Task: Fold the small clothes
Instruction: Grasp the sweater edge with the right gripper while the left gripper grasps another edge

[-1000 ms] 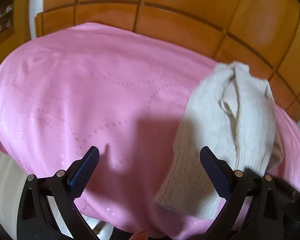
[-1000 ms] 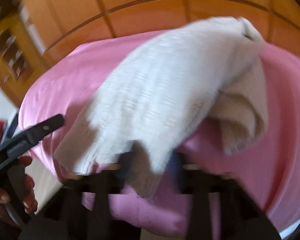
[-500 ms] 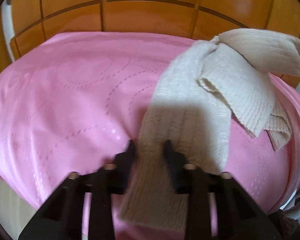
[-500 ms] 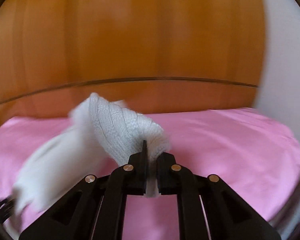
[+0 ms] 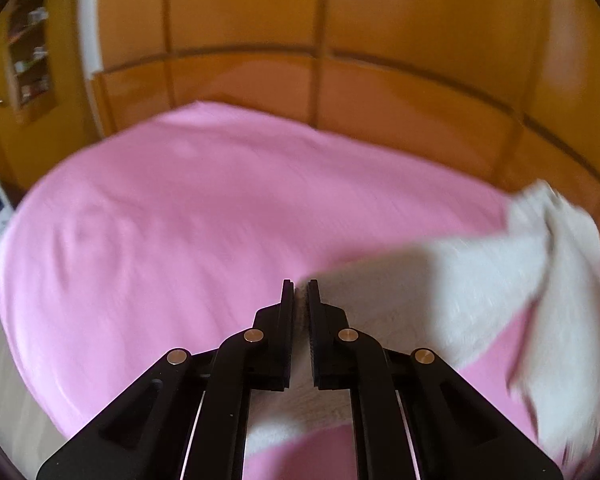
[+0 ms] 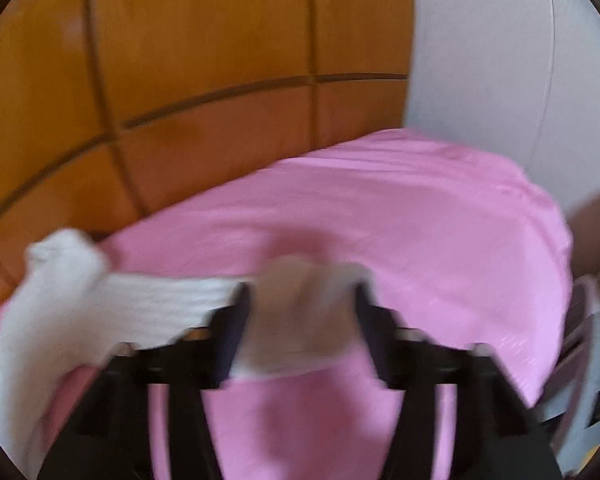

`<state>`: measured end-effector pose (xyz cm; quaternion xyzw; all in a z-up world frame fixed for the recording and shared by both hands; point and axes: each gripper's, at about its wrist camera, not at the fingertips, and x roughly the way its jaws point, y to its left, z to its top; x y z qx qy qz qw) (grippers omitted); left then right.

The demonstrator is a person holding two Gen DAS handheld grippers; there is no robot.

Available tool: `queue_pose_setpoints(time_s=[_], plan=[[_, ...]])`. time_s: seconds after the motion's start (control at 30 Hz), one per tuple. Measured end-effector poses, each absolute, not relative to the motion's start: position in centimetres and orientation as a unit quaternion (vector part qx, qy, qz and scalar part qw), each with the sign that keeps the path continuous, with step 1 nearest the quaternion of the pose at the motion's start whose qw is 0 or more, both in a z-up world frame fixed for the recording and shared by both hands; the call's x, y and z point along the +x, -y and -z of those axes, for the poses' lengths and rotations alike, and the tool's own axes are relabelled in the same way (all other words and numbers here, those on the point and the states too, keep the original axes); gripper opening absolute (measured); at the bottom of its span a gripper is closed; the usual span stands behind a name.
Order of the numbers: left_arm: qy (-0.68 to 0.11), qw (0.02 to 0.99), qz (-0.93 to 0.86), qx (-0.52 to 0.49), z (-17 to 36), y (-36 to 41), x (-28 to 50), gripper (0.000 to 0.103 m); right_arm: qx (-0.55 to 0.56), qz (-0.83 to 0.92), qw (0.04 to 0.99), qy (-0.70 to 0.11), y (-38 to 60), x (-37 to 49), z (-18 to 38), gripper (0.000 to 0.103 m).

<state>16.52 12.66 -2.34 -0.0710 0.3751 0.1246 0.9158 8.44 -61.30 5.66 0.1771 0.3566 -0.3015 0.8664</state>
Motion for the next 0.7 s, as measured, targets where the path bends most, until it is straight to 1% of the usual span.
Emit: queue_pose_setpoints(time_s=[0.07, 0.13, 0.2, 0.23, 0.27, 0.3, 0.33, 0.4, 0.53, 0.7], plan=[[-0.355, 0.917, -0.168, -0.071, 1.1, -14.1, 17.7, 0.0, 0.208, 0.225, 0.876, -0.371, 57.8, 8.1, -5.9, 0.057], [-0.351, 0.913, -0.181, -0.105, 0.4, -15.8, 18.3, 0.0, 0.244, 0.12, 0.881, -0.388, 53.2, 7.4, -5.6, 0.057], [-0.348, 0.911, -0.178, -0.128, 0.2, -16.5, 17.9, 0.0, 0.278, 0.002, 0.868, -0.411, 47.5, 6.9, -5.0, 0.052], [-0.348, 0.912, -0.176, -0.127, 0.2, -16.5, 17.8, 0.005, 0.291, -0.039, 0.859, -0.419, 45.2, 6.8, -4.7, 0.051], [-0.351, 0.912, -0.17, -0.126, 0.4, -16.3, 17.4, 0.016, 0.3, -0.074, 0.849, -0.428, 43.0, 6.7, -4.3, 0.048], [-0.356, 0.911, -0.163, -0.129, 0.6, -16.2, 17.0, 0.046, 0.31, -0.107, 0.838, -0.437, 40.6, 6.8, -3.9, 0.046], [-0.359, 0.91, -0.152, -0.141, 1.1, -16.0, 16.1, 0.064, 0.323, -0.139, 0.823, -0.447, 38.2, 6.9, -3.4, 0.045], [-0.356, 0.912, -0.132, -0.154, 1.5, -15.3, 14.7, 0.065, 0.334, -0.176, 0.796, -0.473, 34.1, 7.5, -2.0, 0.045], [-0.367, 0.912, -0.097, -0.152, 2.7, -13.5, 12.3, 0.065, 0.352, -0.183, 0.761, -0.513, 29.7, 8.9, 0.5, 0.045], [-0.375, 0.91, -0.053, -0.166, 3.6, -11.8, 10.1, 0.065, 0.369, -0.193, 0.76, -0.499, 27.7, 10.6, 0.3, 0.045]])
